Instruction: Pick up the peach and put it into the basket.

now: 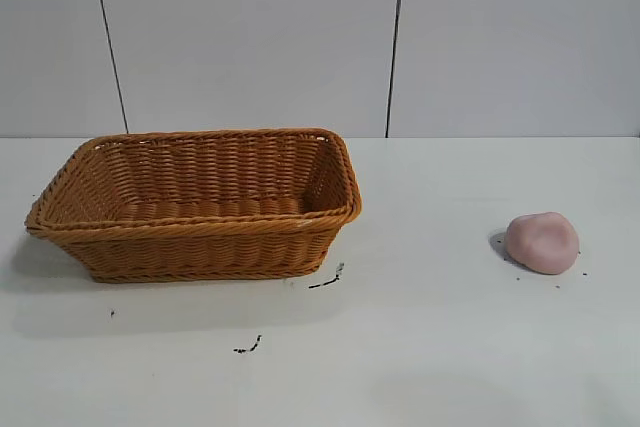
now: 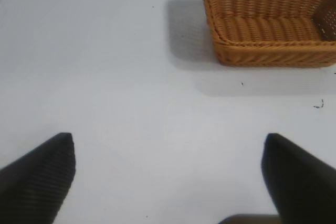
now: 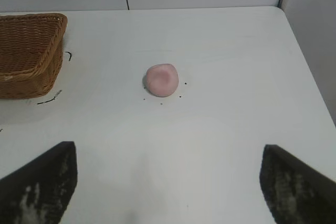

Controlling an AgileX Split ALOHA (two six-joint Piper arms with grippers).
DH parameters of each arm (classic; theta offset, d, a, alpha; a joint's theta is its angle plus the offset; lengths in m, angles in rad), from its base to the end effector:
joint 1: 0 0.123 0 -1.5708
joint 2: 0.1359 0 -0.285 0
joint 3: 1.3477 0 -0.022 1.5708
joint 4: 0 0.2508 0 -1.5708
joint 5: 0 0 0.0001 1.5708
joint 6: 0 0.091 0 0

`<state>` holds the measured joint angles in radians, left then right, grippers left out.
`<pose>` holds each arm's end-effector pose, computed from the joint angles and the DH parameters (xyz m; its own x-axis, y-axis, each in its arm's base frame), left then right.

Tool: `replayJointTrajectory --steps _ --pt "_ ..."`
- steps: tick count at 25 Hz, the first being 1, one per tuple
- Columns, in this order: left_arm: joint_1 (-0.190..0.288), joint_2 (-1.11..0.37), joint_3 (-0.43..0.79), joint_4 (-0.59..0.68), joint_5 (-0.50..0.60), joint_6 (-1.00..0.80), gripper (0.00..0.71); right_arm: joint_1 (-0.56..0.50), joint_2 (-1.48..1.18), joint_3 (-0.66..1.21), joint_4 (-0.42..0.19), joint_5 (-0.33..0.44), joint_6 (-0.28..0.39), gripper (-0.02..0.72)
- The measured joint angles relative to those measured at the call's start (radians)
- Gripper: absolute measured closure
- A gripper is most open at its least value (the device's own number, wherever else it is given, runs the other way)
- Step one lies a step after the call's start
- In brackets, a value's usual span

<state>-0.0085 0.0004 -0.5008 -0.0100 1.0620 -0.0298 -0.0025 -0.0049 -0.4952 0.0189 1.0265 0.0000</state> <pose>-0.0049 -0.0008 0.2774 -0.4571 -0.0308 -0.8889 0.0004 0.9994 -0.0348 -0.0037 0.0015 0.2787 -0.4252 0.0108 -0.9050 -0.0080 0.9998 0.0157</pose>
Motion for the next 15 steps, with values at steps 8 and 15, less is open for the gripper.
replayJointTrajectory --steps 8,15 --pt "0.000 0.000 0.000 0.000 0.000 0.000 0.017 0.000 0.000 0.000 0.000 0.000 0.000 0.049" --pt "0.000 0.000 0.000 0.000 0.000 0.000 0.017 0.000 0.207 -0.071 -0.002 -0.011 0.000 0.049"
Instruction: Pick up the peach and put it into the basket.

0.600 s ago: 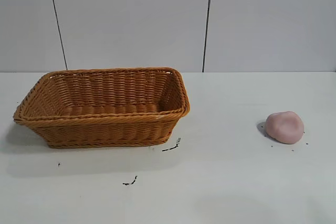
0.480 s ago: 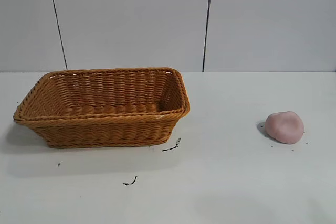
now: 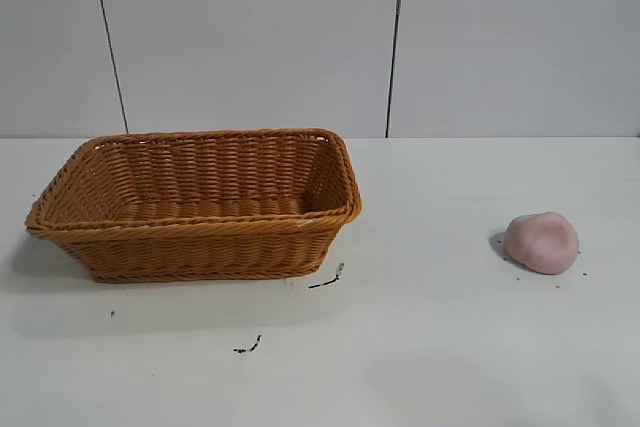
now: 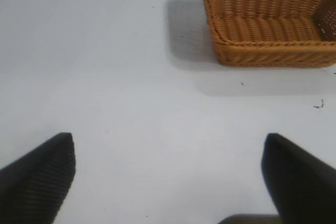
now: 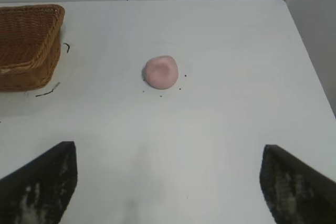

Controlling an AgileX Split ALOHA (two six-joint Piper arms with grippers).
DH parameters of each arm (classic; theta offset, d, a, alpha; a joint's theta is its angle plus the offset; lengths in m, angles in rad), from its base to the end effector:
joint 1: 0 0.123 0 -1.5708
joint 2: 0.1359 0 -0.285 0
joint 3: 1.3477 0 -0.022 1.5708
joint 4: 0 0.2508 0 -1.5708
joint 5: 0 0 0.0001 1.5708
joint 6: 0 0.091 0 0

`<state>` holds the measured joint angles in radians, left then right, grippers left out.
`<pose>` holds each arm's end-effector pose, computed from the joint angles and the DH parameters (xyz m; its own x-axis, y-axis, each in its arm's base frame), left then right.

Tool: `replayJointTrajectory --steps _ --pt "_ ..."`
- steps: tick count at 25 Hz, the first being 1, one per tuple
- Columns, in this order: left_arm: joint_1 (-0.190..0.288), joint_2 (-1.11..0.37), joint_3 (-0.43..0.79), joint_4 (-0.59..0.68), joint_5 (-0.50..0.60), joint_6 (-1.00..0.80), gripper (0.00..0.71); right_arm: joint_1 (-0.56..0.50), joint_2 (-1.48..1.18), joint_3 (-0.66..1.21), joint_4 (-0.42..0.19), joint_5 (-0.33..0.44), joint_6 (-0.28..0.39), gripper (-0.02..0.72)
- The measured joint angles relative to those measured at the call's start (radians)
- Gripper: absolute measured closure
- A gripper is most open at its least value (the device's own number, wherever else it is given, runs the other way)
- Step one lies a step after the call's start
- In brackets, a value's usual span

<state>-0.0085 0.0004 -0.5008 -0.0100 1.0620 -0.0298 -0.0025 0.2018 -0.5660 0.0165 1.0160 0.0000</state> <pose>-0.0049 -0.0008 0.2774 -0.4571 -0.0308 -0.8889 0.0004 0.9994 -0.0348 0.0240 0.0012 0.2979 -0.5351 0.0100 -0.8447 -0.0047 0.9999 0.0148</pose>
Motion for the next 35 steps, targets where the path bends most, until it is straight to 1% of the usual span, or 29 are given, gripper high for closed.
replayJointTrajectory --steps 4,13,15,20,24,27,32,35 --pt "0.000 0.000 0.000 0.000 0.000 0.000 0.017 0.000 0.289 -0.114 -0.002 -0.036 0.000 0.049" --pt "0.000 0.000 0.000 0.000 0.000 0.000 0.017 0.000 0.941 -0.415 -0.005 -0.069 0.000 0.049" --pt "0.000 0.000 0.000 0.000 0.000 0.000 0.017 0.000 1.066 -0.498 -0.011 -0.062 0.000 0.049" --pt "0.000 0.000 0.000 0.000 0.000 0.000 0.017 0.009 1.363 -0.690 -0.017 0.007 0.000 0.049" --pt "0.000 0.000 0.000 0.000 0.000 0.000 0.017 0.058 1.527 -0.785 -0.017 0.004 -0.010 0.049" --pt "0.000 0.000 0.000 0.000 0.000 0.000 0.017 0.072 1.613 -0.816 -0.017 -0.012 0.000 0.049" --pt "0.000 0.000 0.000 0.000 0.000 0.000 0.017 0.071 1.706 -0.819 -0.068 -0.035 0.021 0.049" --pt "0.000 0.000 0.000 0.000 0.000 0.000 0.017 0.071 1.752 -0.819 -0.077 -0.084 0.021 0.049"
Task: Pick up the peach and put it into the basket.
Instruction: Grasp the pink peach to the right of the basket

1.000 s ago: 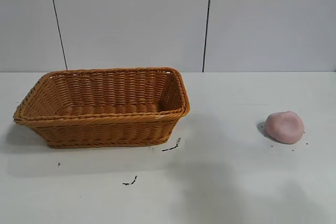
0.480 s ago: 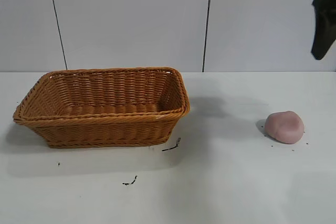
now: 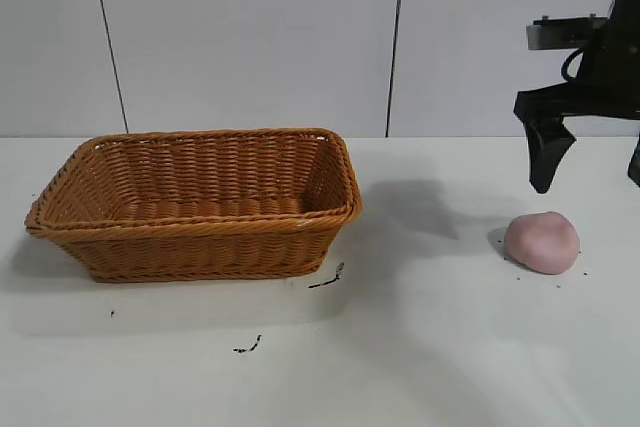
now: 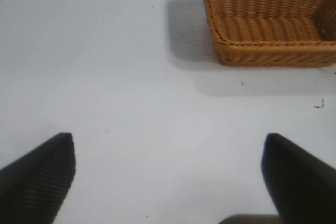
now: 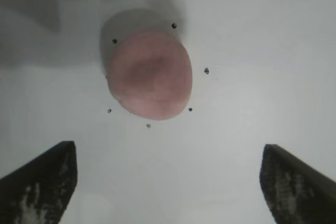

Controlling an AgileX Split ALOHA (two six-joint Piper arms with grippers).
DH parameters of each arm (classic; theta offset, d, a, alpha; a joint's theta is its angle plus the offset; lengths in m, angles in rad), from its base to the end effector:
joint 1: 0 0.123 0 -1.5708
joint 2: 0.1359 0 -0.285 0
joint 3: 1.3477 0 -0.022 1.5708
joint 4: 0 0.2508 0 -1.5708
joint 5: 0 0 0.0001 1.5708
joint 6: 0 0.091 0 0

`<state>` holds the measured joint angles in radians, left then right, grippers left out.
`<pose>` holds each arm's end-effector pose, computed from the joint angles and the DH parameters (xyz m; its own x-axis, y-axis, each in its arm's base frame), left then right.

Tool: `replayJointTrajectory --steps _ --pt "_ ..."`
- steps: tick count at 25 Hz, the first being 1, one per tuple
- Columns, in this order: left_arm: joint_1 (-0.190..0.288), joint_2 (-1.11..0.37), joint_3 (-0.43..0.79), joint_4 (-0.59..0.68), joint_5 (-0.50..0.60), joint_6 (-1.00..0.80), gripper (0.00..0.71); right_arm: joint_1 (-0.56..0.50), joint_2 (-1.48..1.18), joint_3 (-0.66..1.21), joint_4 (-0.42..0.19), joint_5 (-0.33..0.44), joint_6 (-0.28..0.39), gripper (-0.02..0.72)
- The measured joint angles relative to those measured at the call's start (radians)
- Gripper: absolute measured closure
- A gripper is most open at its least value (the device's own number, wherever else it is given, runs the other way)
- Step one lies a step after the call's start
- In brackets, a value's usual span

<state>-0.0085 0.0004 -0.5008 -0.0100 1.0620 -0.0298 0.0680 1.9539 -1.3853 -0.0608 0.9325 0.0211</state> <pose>-0.0049 -0.0008 0.2774 -0.4571 -0.0308 -0.8889 0.0004 0.9994 -0.0348 0.3874 0.0219 0.1841 -0.9843 -0.0822 -0.1564 -0.0751 0.9959 -0.0506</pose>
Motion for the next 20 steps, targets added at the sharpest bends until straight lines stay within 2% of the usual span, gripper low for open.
replayJointTrajectory --steps 5,8,13,17,20 --pt "0.000 0.000 0.000 0.000 0.000 0.000 0.017 0.000 0.083 0.000 -0.002 -0.100 0.000 0.049" --pt "0.000 0.000 0.000 0.000 0.000 0.000 0.017 0.000 0.124 0.000 0.000 -0.132 0.000 0.049" --pt "0.000 0.000 0.000 0.000 0.000 0.000 0.017 0.000 0.160 0.000 0.001 -0.156 0.002 0.055" --pt "0.000 0.000 0.000 0.000 0.000 0.000 0.017 0.000 0.161 0.000 0.004 -0.160 0.003 0.118" --pt "0.000 0.000 0.000 0.000 0.000 0.000 0.017 0.000 0.161 0.000 0.005 -0.166 0.003 0.134"
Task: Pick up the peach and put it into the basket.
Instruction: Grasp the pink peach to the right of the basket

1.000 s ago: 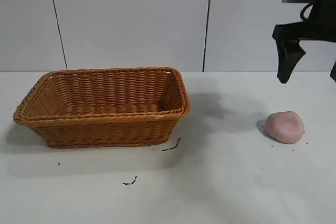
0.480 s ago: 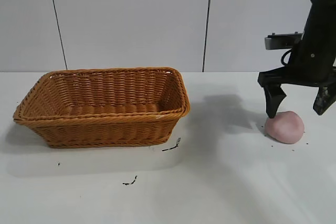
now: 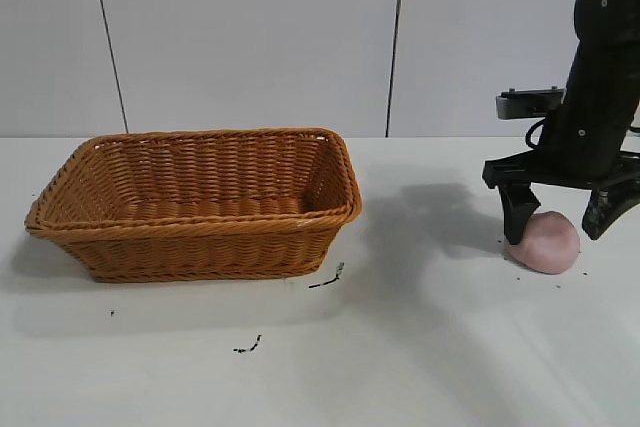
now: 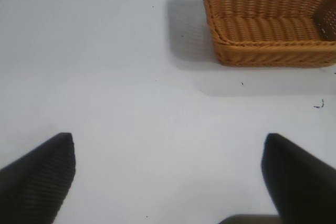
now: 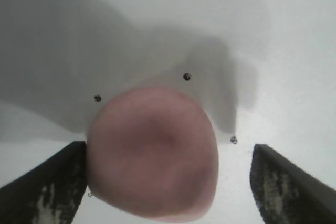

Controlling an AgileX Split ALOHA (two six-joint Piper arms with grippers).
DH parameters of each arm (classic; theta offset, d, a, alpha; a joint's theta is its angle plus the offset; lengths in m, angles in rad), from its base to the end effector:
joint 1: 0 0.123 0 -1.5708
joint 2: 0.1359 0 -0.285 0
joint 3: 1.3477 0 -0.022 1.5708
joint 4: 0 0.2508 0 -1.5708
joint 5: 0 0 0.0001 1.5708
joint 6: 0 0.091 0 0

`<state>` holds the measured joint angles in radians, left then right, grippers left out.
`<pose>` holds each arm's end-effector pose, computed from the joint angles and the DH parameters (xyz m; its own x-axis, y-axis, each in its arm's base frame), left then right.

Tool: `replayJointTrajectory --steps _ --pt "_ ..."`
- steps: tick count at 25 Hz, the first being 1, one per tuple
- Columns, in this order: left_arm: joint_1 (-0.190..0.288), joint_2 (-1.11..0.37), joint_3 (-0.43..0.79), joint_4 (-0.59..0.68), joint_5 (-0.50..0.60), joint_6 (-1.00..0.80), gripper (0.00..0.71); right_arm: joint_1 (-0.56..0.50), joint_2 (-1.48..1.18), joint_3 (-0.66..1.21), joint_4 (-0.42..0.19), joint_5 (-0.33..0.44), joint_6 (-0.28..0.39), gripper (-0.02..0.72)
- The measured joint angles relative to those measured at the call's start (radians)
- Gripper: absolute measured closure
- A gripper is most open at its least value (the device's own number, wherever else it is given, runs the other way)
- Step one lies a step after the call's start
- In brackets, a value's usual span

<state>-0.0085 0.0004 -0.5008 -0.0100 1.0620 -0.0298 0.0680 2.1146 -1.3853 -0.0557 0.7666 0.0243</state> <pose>-0.0049 -0.0008 0.2774 -0.4571 -0.0308 -0.8889 0.0004 0.9994 -0.0348 0.4071 0.0242 0.1223 -0.9834 -0.0828 -0.1615 -0.0772 0.9962 -0.0407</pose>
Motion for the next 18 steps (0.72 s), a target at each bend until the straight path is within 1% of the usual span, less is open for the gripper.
replayJointTrajectory --steps 9,12,14,15,16,18 --pt "0.000 0.000 0.000 0.000 0.000 0.000 0.017 0.000 0.021 0.000 0.008 -0.013 -0.003 0.138" --pt "0.000 0.000 0.000 0.000 0.000 0.000 0.017 0.000 0.030 0.000 0.010 -0.010 -0.003 0.185" --pt "0.000 0.000 0.000 0.000 0.000 0.000 0.017 0.000 0.030 0.000 0.010 -0.010 -0.003 0.267" --pt "0.000 0.000 0.000 0.000 0.000 0.000 0.017 0.000 0.030 0.000 0.012 -0.010 -0.003 0.333" --pt "0.000 0.000 0.000 0.000 0.000 0.000 0.017 0.000 0.030 0.000 0.012 -0.008 -0.003 0.403" --pt "0.000 0.000 0.000 0.000 0.000 0.000 0.017 0.000 0.027 -0.005 0.014 -0.002 -0.005 0.602"
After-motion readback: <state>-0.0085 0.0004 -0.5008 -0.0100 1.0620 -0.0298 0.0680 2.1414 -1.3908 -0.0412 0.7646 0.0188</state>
